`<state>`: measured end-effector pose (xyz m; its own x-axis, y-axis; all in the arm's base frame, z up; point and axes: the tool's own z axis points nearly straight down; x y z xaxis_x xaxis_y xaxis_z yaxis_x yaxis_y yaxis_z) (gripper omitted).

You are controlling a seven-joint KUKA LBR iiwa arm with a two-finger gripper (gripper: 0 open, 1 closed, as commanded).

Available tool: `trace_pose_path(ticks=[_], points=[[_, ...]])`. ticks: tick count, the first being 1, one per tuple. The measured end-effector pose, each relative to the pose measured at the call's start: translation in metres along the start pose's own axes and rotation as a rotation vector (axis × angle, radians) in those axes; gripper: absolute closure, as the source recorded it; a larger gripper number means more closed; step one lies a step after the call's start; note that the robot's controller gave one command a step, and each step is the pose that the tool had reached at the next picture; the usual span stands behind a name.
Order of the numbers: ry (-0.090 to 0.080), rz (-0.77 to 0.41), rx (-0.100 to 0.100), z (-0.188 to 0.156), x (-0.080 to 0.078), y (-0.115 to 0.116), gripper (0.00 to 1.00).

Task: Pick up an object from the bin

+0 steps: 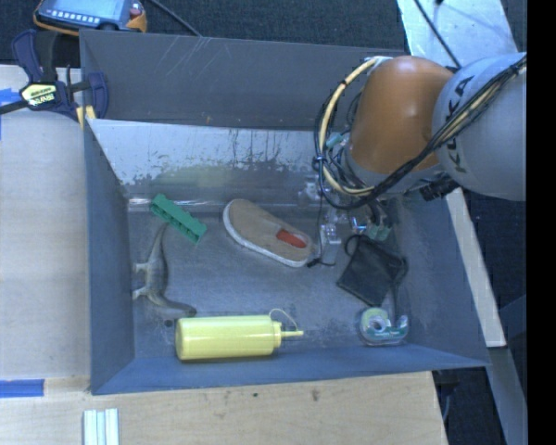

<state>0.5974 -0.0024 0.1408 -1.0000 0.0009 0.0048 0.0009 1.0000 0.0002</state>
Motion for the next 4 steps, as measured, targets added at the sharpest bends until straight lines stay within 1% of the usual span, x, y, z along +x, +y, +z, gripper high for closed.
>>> trace_pose_path(ticks=[1, 2, 3, 4], points=[[-0.008, 0.000, 0.000, -0.005, -0.002, 0.000, 0.00], [-0.013, -0.029, -0.001, 0.072, -0.017, 0.077, 0.00], [-0.010, -0.068, 0.000, 0.003, -0.022, 0.076, 0.00], [-0.015, -0.030, -0.001, 0.072, -0.018, 0.076, 0.00]])
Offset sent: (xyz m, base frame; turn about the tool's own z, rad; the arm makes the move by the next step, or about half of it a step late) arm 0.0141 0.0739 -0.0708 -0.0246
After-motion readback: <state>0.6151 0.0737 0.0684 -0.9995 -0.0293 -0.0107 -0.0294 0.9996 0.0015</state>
